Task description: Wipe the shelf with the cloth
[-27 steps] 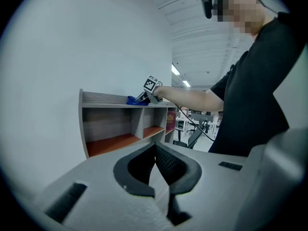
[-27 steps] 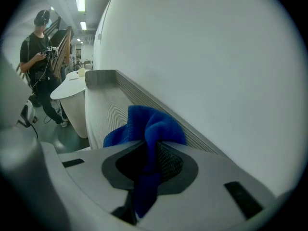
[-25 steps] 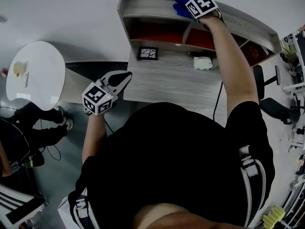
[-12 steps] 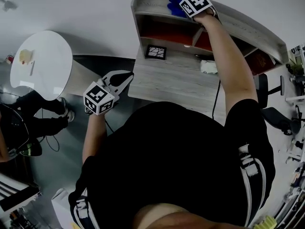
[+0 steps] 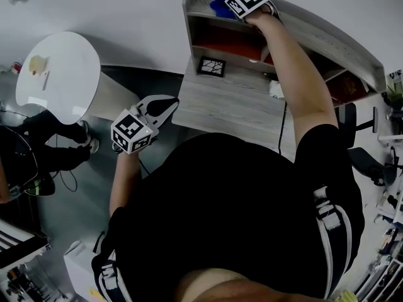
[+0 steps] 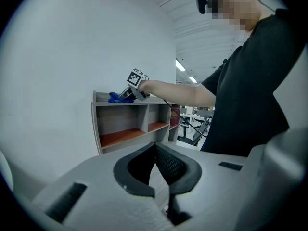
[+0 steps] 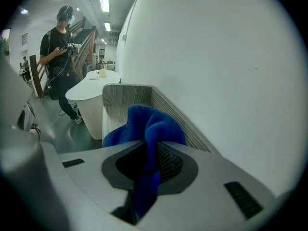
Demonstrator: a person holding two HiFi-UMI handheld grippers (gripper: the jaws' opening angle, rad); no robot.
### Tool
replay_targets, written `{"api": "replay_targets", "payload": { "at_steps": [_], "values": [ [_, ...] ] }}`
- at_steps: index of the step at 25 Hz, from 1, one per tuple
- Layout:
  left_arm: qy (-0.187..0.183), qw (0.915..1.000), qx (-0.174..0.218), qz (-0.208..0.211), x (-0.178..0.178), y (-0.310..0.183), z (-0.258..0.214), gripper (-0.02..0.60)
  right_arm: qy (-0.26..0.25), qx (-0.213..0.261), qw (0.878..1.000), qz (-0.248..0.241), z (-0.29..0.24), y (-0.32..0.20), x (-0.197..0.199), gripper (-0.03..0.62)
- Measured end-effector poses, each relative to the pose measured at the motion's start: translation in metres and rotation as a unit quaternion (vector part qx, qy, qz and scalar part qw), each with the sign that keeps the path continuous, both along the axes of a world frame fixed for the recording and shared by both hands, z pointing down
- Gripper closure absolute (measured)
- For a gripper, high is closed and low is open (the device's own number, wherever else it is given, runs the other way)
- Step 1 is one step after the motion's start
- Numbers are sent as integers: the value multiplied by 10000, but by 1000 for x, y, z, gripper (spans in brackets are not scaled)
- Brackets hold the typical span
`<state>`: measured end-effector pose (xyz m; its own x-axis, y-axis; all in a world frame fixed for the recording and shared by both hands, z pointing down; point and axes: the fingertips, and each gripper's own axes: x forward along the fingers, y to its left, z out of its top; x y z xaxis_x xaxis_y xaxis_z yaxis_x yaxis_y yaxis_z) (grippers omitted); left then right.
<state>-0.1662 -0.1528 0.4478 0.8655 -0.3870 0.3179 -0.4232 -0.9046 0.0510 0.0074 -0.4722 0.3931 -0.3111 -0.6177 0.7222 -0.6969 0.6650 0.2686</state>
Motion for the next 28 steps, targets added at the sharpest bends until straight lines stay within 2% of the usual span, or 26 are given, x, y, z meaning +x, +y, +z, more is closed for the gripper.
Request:
{"api": "replay_targets", "payload": {
  "at_steps": [11,19,28],
  "values": [
    [-262,9996,44,24,-5,7,5,565,-2,3,9995,-315,1,-9,-39,534],
    [-123,9999,88,-83,-9,5,0,565,79,18,9990,-447,-1,-9,-49,534],
    [-34,10000,56,26,-2,4,-3,565,-28,63,9990,-431,-3,-7,-48,534]
  ]
}}
